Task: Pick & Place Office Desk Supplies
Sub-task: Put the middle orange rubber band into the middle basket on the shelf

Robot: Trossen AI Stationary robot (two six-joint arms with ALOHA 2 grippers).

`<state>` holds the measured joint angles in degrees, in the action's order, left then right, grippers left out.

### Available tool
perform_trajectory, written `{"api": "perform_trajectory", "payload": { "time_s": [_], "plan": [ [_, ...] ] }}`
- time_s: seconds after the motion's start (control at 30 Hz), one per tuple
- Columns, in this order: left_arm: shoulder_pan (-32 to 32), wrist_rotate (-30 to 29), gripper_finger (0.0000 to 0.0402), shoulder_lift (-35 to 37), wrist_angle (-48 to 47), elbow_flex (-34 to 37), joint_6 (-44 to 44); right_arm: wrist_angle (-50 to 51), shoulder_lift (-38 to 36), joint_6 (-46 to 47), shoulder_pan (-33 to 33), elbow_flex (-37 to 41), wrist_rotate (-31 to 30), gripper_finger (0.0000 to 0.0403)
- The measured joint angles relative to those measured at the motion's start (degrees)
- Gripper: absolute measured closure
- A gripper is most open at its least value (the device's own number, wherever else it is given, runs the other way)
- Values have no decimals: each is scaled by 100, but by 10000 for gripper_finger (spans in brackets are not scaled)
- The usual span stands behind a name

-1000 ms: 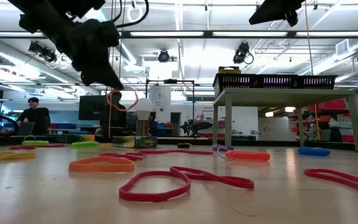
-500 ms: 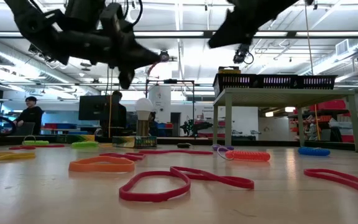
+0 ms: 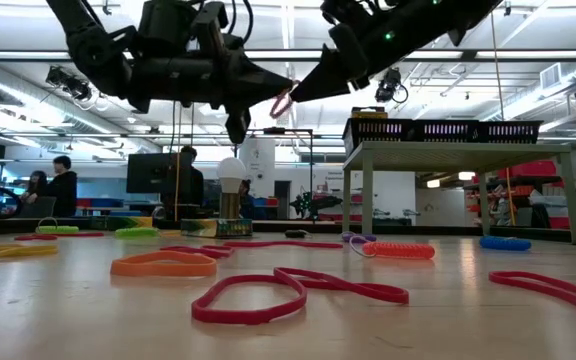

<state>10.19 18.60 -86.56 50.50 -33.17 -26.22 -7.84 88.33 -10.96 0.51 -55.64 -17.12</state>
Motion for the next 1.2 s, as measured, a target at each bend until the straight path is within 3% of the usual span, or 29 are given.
{"api": "perform_trajectory", "payload": {
  "time_s": [0.23, 0.5, 0.67, 0.8, 1.0, 1.2],
  "plan": [
    [45, -24, 372, 7, -120, 0, -158, 90, -109, 199, 0, 0, -76, 388],
    [391, 126, 306, 544, -907, 4, -279, 741, -747, 470, -4, 0, -418, 397],
    [530, -288, 289, 1136, -1520, 4, 107, 1661, -1508, 470, -108, -236, -1022, 397],
    [530, -809, 305, 1490, -2092, 59, 502, 3196, -1949, 462, -406, -930, -1577, 398],
    [568, -1114, 362, 1572, -2122, 430, 542, 5507, -2016, 431, -1414, -2115, -1668, 400],
    [514, -1109, 395, 1574, -2104, 507, 435, 6525, -1970, -26, -2750, -2255, -761, 401]
  ]
}}
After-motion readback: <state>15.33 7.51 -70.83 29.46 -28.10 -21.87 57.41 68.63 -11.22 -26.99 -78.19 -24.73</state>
